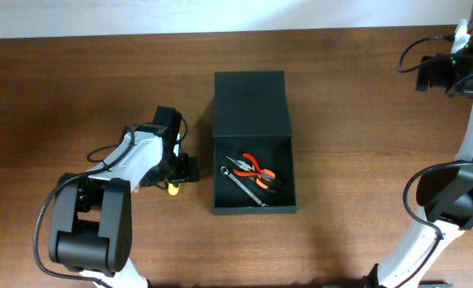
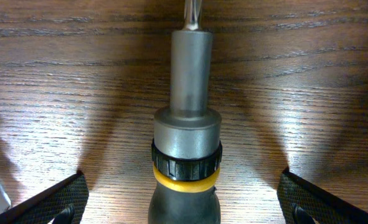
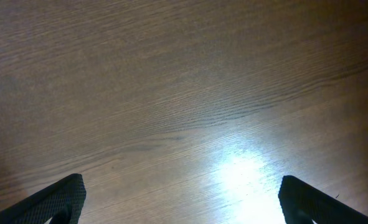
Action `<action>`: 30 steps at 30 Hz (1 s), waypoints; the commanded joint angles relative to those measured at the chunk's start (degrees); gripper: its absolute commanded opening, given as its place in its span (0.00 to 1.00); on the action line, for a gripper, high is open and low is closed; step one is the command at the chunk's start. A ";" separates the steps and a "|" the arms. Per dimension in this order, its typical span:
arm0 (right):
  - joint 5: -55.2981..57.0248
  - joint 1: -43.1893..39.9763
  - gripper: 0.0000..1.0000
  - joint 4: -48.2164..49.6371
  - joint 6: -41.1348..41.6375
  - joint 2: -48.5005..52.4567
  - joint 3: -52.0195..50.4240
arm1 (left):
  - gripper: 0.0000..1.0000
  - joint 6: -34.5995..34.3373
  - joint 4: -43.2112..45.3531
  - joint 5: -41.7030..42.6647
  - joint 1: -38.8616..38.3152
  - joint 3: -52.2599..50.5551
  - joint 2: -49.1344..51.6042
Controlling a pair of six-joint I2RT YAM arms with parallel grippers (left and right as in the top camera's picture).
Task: Pack container
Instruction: 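Close the left gripper on the screwdriver's yellow-black handle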
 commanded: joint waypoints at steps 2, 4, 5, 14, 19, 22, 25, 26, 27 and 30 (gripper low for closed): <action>-0.09 -0.11 0.99 0.15 0.70 0.11 -0.11 | 0.99 -1.01 0.00 -0.68 0.09 -0.66 2.71; -0.09 -0.11 0.99 0.15 0.70 0.11 -0.11 | 1.00 -0.98 0.00 -0.68 0.09 -0.66 2.71; -0.09 -0.09 0.99 0.15 0.70 0.11 -0.11 | 0.98 -0.98 0.00 -0.68 0.09 -0.66 2.71; -0.09 -0.09 0.99 0.15 0.70 0.11 -0.11 | 0.55 -1.01 0.00 -0.63 0.09 -0.48 2.71; -0.09 -0.11 0.99 0.15 0.70 0.11 -0.11 | 0.53 -1.01 -0.02 -0.22 0.09 -0.44 2.71; -0.09 -0.11 0.99 0.15 0.70 0.11 -0.11 | 0.46 -1.01 -0.02 -0.22 0.09 -0.44 2.71; -0.09 -0.09 0.99 0.15 0.70 0.11 -0.11 | 0.37 -1.01 -0.22 -0.17 0.09 -0.28 2.71; -0.09 -0.11 0.99 0.15 0.70 0.11 -0.11 | 0.35 -1.01 -0.35 -0.17 0.09 -0.11 2.71; -0.09 -0.11 0.99 0.15 0.70 0.11 -0.11 | 0.33 -1.01 -0.48 -0.17 0.09 0.07 2.71; -0.09 -0.09 0.99 0.15 0.70 0.11 -0.11 | 0.30 -1.01 -1.07 -0.20 0.09 0.87 2.71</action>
